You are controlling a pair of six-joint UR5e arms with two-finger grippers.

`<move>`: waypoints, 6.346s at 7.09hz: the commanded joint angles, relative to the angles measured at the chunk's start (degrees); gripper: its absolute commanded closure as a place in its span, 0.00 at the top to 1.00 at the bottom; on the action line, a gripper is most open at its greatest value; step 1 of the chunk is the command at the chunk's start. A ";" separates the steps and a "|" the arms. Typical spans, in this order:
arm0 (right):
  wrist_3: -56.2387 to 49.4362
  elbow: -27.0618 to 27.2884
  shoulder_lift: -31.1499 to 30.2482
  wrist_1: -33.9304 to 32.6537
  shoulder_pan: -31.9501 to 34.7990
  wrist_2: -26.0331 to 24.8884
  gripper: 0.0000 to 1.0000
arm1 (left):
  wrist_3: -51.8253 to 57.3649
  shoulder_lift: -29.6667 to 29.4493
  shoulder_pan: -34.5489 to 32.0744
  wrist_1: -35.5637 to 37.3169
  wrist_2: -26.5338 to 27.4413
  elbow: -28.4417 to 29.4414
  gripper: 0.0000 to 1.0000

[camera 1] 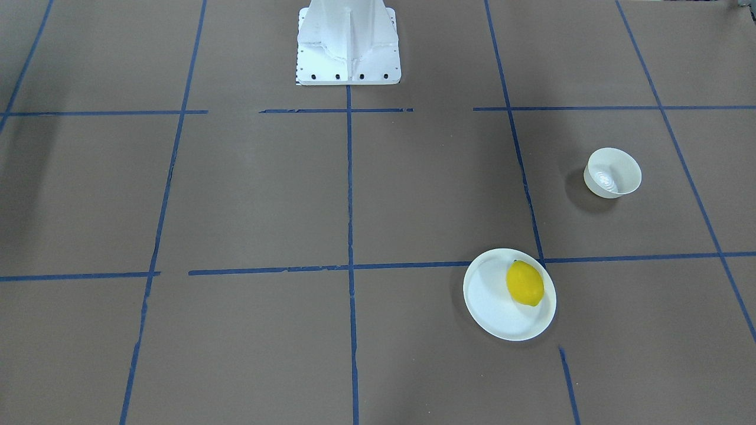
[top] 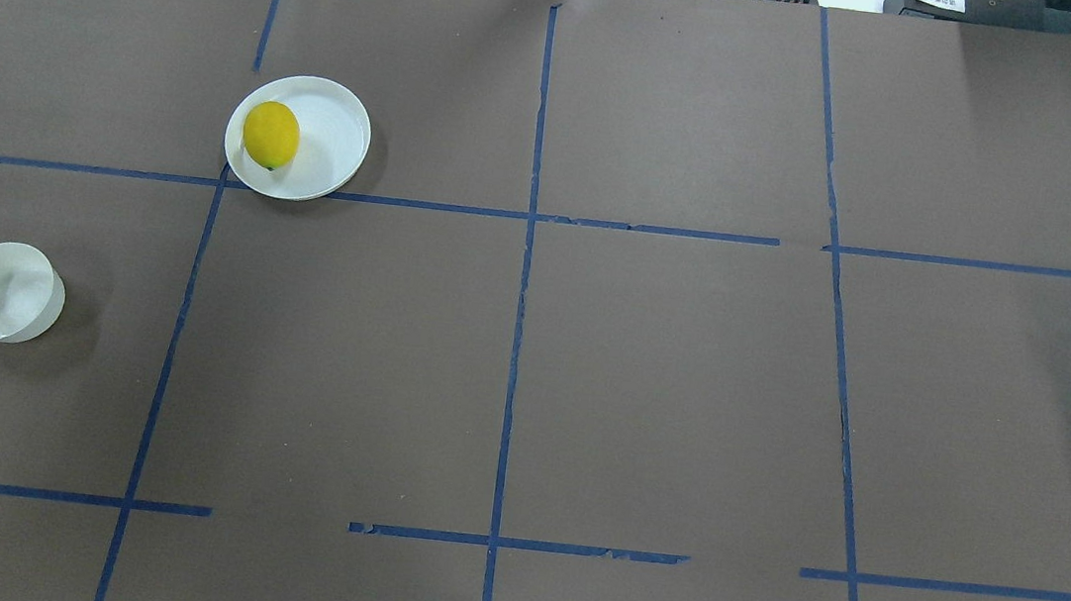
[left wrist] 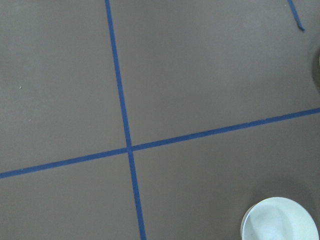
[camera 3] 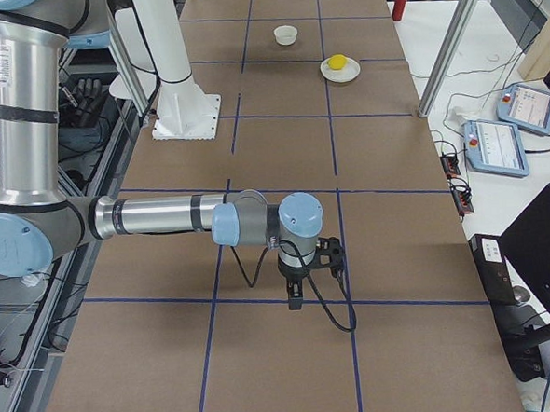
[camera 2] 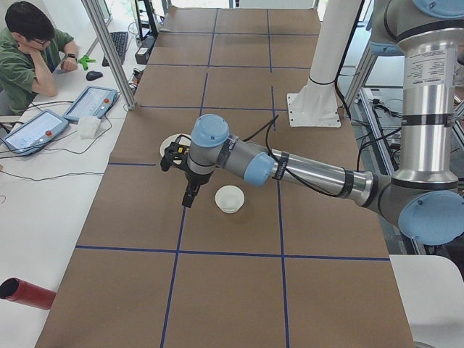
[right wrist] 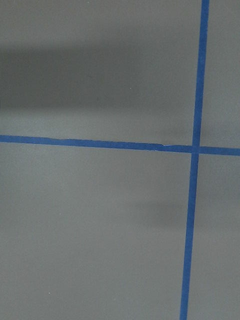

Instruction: Move lemon from plate to bowl

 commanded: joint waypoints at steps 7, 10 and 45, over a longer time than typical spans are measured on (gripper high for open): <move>0.00 0.01 0.00 0.00 0.00 0.00 1.00 | -38.39 -35.69 25.27 -1.27 9.85 29.89 1.00; 0.00 0.01 0.00 0.00 0.00 0.00 1.00 | -44.81 -39.04 28.35 -6.72 10.20 38.70 1.00; 0.00 0.01 0.00 0.00 0.00 0.00 1.00 | -32.38 7.71 31.71 -20.10 11.46 4.46 1.00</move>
